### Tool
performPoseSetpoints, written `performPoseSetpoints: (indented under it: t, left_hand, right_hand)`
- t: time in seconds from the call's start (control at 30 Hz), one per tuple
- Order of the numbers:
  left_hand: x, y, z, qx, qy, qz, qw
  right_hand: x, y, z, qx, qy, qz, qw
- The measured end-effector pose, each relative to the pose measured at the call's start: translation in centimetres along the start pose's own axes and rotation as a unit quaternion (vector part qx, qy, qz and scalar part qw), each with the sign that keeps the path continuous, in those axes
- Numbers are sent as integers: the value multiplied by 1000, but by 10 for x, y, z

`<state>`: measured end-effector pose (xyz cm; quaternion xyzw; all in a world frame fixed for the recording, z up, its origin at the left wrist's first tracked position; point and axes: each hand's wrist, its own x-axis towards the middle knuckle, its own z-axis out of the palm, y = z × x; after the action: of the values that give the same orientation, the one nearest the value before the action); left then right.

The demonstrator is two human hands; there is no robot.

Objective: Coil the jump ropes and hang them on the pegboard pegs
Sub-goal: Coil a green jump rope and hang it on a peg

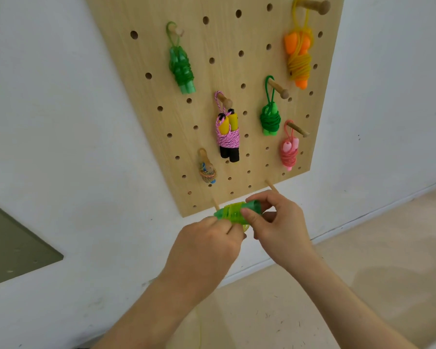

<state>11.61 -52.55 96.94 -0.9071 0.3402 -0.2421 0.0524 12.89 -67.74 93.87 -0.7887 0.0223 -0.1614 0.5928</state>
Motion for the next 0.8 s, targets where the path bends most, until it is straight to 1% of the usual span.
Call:
performPoseSetpoints:
  t: [0.07, 0.1, 0.17, 0.27, 0.33, 0.4, 0.43, 0.47, 0.5, 0.57, 0.6, 0.7, 0.8]
  left_hand:
    - [2, -11, -5, -12, 25, 18, 999]
    - [4, -17, -5, -38, 30, 17, 999]
    - [10, -30, -7, -122, 23, 1, 992]
    - [19, -40, -14, -240, -9, -48, 970]
    - [24, -42, -18, -290, -21, -67, 955]
    - [27, -40, -20, -298, -25, -63, 952]
    - [28, -40, -20, -318, -33, -73, 945]
    - [29, -41, -21, -361, -45, -99, 926]
    - [31, -43, -22, -417, -64, -133, 897]
    - [33, -47, -25, -527, -93, -183, 825]
    - [33, -49, -24, -568, -101, -189, 794]
    - [32, -51, -17, -668, -101, -221, 703]
    - [26, -50, 4, -730, -84, -272, 621]
  right_hand:
    - [0, -3, -3, -71, -33, -43, 996]
    - [0, -4, -6, -91, -52, -65, 992]
    - [0, -8, -13, -127, -86, -115, 981]
    - [2, -15, -21, -164, -151, -174, 959]
    - [4, -20, -24, -169, -196, -193, 947]
    - [4, -23, -26, -167, -223, -193, 941]
    - [4, -24, -28, -162, -230, -189, 941]
    - [3, -24, -29, -149, -234, -180, 944]
    - [3, -25, -31, -124, -240, -164, 949]
    - [3, -28, -34, -40, -257, -124, 958]
    - [3, -31, -35, 4, -265, -109, 958]
    - [4, -37, -37, 105, -257, -75, 958]
    - [8, -37, -35, 161, -235, -47, 957]
